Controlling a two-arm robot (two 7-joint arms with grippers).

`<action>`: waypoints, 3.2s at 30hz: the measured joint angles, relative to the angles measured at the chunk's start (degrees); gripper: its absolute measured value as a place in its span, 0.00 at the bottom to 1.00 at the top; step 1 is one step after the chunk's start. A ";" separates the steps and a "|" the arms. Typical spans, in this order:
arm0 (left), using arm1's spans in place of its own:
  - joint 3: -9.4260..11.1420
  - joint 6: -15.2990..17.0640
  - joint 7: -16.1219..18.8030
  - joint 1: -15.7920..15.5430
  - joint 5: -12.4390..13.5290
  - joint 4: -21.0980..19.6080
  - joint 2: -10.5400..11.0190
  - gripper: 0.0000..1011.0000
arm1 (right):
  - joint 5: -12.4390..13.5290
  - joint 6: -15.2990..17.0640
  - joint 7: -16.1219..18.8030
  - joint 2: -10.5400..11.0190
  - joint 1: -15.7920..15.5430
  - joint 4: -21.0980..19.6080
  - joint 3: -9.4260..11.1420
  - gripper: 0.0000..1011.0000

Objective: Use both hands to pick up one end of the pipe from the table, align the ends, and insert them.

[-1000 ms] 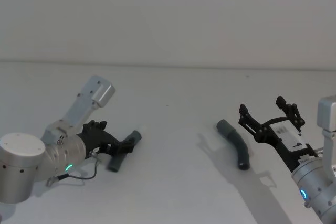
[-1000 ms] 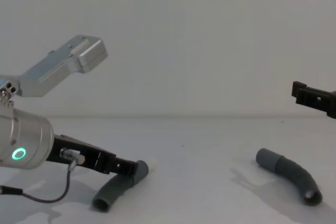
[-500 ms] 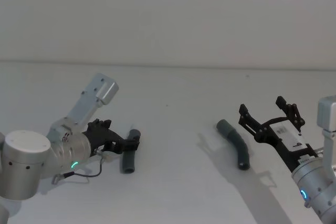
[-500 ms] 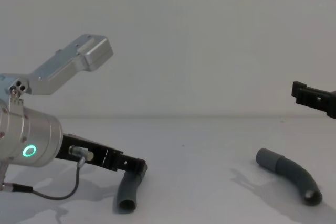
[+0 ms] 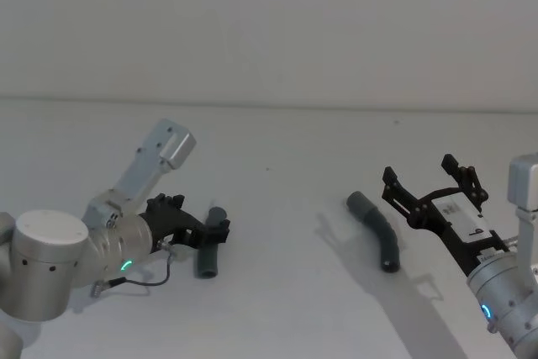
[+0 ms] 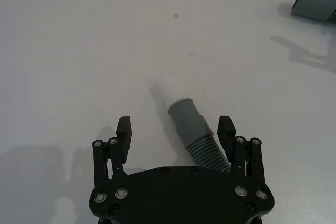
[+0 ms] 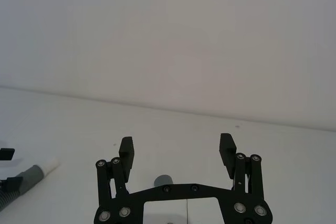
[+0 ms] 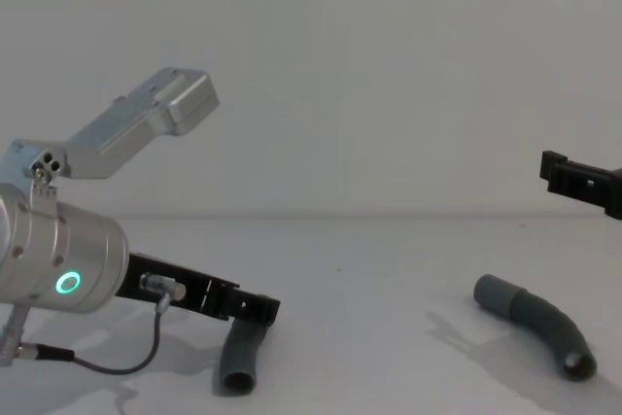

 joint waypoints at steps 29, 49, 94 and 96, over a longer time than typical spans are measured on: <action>-2.49 5.01 4.39 1.76 -0.10 -2.03 -5.18 0.99 | 0.00 0.00 0.00 0.00 0.00 0.00 0.00 0.99; -3.23 8.02 6.61 1.91 1.02 -1.06 -7.40 0.99 | 0.00 0.00 0.00 0.00 0.00 0.00 0.00 0.99; -3.44 9.15 6.79 2.07 2.33 -0.03 -7.89 0.55 | 0.00 0.00 0.00 0.00 0.00 0.00 0.00 0.99; -3.44 9.16 6.78 2.07 2.35 -0.02 -7.89 0.54 | 0.00 0.00 0.00 0.00 0.00 0.00 0.00 0.99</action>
